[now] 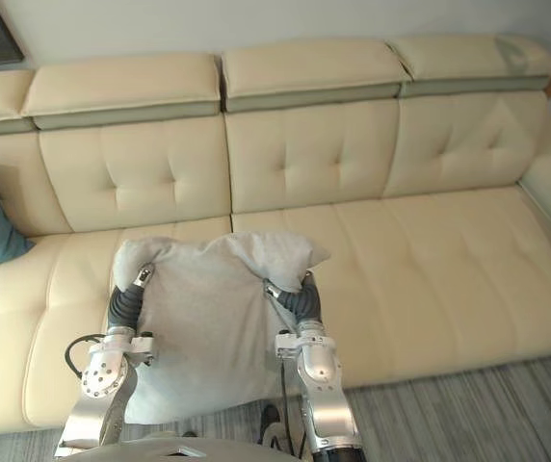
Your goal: Pick up cushions and gather them together orderly.
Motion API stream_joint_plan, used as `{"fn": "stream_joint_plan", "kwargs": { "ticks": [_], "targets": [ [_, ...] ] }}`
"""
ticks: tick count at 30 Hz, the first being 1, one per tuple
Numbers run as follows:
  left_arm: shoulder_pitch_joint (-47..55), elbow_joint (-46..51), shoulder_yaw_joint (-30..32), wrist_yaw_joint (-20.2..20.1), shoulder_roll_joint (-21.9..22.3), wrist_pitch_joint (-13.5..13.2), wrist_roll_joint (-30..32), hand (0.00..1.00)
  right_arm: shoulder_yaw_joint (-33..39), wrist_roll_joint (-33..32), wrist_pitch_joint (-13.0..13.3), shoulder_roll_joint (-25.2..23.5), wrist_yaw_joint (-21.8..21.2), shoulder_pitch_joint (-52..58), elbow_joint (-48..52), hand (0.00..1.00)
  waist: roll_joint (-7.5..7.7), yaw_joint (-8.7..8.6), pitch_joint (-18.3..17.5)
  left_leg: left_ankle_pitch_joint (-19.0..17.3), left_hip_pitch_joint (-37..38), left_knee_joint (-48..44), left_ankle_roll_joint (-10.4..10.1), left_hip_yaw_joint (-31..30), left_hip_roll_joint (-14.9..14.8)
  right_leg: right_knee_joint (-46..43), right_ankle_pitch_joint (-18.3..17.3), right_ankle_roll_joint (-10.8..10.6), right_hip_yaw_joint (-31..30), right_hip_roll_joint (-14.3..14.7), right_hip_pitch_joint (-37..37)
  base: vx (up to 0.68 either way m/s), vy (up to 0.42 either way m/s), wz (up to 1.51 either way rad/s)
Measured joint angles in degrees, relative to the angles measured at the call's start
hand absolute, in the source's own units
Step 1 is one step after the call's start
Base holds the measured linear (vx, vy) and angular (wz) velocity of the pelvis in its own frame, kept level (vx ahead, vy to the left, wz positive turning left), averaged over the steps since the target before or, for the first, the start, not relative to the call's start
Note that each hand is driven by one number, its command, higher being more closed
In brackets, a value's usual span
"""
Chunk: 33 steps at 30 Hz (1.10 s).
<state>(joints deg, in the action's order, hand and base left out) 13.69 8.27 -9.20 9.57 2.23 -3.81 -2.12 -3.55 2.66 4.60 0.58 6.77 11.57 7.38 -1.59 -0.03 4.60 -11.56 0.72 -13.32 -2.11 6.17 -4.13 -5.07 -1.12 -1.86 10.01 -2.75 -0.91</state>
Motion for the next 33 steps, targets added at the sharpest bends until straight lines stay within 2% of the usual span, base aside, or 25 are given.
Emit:
{"fn": "stream_joint_plan", "kwargs": {
  "ticks": [1, 3, 4, 5, 6, 8, 11, 19, 22, 26, 30, 32, 33],
  "targets": [
    [-0.05, 0.2, -0.07, -0.03, 0.06, -0.02, 0.0, 1.0, 0.1, 0.0, 0.0, 0.0, 0.0, 0.3, 0.67, 1.0, 0.14, -0.03, -0.06, -0.01, -0.36, -1.14, -0.02, 0.24, 0.09, 0.09, 0.0, 0.0, 0.32, -0.23, 0.28, 0.07, 0.061, 0.45],
    [-0.65, 0.28, -0.13, -0.16, 0.08, -0.05, -0.01, 1.0, 0.29, -0.03, 0.02, -0.03, 0.02, 1.21, 2.34, 1.0, 0.82, -0.16, 0.04, 0.06, -3.75, -9.04, -0.22, 2.3, 0.52, 0.71, 0.02, 0.02, 1.5, -1.8, 1.65, 0.05, 0.076, 0.39],
    [-0.87, 0.27, -0.16, -0.41, 0.09, -0.09, -0.05, 1.0, 0.48, -0.06, 0.04, -0.12, 0.03, 1.42, 2.78, 1.0, 1.79, 0.11, 0.61, -1.59, -6.32, -12.4, 0.31, 5.28, 0.07, 1.05, 0.03, 0.03, 1.58, -3.1, 2.31, 0.02, 0.108, 0.23],
    [-0.6, 0.4, -0.97, -0.48, 0.34, -0.18, -0.05, 1.0, 1.08, -0.06, 0.14, -0.15, 0.04, 1.79, 2.99, 1.0, -0.36, 0.23, -0.46, 0.76, -5.74, -6.25, 0.3, 7.22, -2.33, 1.06, -0.14, -0.38, 1.78, -1.83, 2.38, 0.03, 0.122, 0.08],
    [-0.39, 0.41, -1.2, -0.52, 0.38, -0.19, -0.05, 1.0, 1.46, -0.06, 0.02, -0.26, 0.04, 1.76, 2.77, 1.0, -0.62, 0.58, -0.66, 0.1, -4.76, -5.22, 0.1, 6.99, -2.12, 1.27, -0.33, -0.72, 1.32, -1.81, 2.5, 0.06, 0.144, -0.01],
    [-0.51, 0.46, -1.03, -0.76, -0.73, -0.33, -0.04, 1.0, 1.55, 0.01, -0.13, -2.39, -0.04, 2.43, 2.76, 1.0, 0.93, 0.46, -0.87, 0.94, -3.64, -1.01, 0.53, 7.56, -0.5, 1.99, -0.13, -1.09, 0.92, -2.94, 1.94, 0.02, 0.113, -0.04],
    [-0.18, 0.45, -1.1, -1.19, -1.97, -0.33, -0.04, 1.0, 1.59, 0.14, -0.16, -2.86, -0.03, 2.52, 2.71, 1.0, 1.78, 0.23, -1.28, 1.62, -3.38, 0.55, 0.77, 8.41, 0.35, 2.01, -0.12, -1.1, -0.31, -3.27, 1.03, -0.03, 0.04, -0.11],
    [-1.95, -0.2, -1.47, 0.66, -3.31, -0.32, -0.01, 1.0, 0.49, 2.4, -0.16, -1.96, 1.81, -3.12, -2.31, 1.0, 2.48, -0.72, -1.83, 4.8, -0.83, 7.08, 0.25, 11.86, 0.8, 2.89, 1.08, -1.4, -4.76, -2.66, -1.19, -0.04, -0.019, -0.27],
    [-5.28, -2.46, -1.05, 2.63, -3.97, -0.33, -0.01, 1.0, -0.3, 2.98, -0.3, -1.29, 3.42, -7.41, -4.57, 1.0, 2.47, -1.03, -1.83, 5.83, -1.58, 8.52, 0.27, 14.18, 0.48, 3.97, 3.4, -0.8, -7.09, -1.88, -3.35, -0.1, -0.025, -0.43],
    [-14.46, -4.89, 0.06, 6.39, -4.49, -0.32, 0.05, 1.0, -1.15, 3.38, -1.32, -0.11, 6.93, -17.45, -6.2, 1.0, 2.23, -0.67, -0.76, 6.16, -8.83, 5.5, 1.21, 17.43, 0.0, 4.28, 7.37, -0.9, -10.24, -1.87, -10.8, -0.15, 0.003, -0.35],
    [-25.95, -5.0, 0.96, 11.94, -6.44, -0.32, 0.01, 1.0, -1.7, 3.37, -1.43, 0.0, 12.02, -29.27, -6.19, 1.0, 1.86, 0.31, 1.5, 4.54, -18.6, -2.96, 2.29, 17.65, -1.98, -0.05, 7.77, -0.94, -10.64, -1.73, -19.17, -0.22, -0.012, -0.05],
    [-34.18, -5.53, 2.93, 15.94, -7.14, -0.48, 0.02, 1.0, -1.97, 3.36, -1.46, 0.21, 15.11, -37.63, -6.18, 1.0, 1.34, 1.15, 2.32, 4.01, -24.73, -6.55, 2.4, 17.08, -2.86, -2.5, 7.54, -1.11, -9.51, -1.79, -24.43, -0.27, -0.04, 0.11],
    [-36.21, -5.98, 2.97, 16.66, -7.55, -0.65, 0.01, 1.0, -1.93, 3.36, -1.47, 0.42, 15.82, -39.47, -6.18, 1.0, 1.12, 1.43, 2.86, 3.85, -25.46, -6.88, 2.11, 16.83, -2.91, -3.1, 7.52, -1.1, -9.3, -1.85, -25.16, -0.23, -0.045, 0.21]
  ]
}}
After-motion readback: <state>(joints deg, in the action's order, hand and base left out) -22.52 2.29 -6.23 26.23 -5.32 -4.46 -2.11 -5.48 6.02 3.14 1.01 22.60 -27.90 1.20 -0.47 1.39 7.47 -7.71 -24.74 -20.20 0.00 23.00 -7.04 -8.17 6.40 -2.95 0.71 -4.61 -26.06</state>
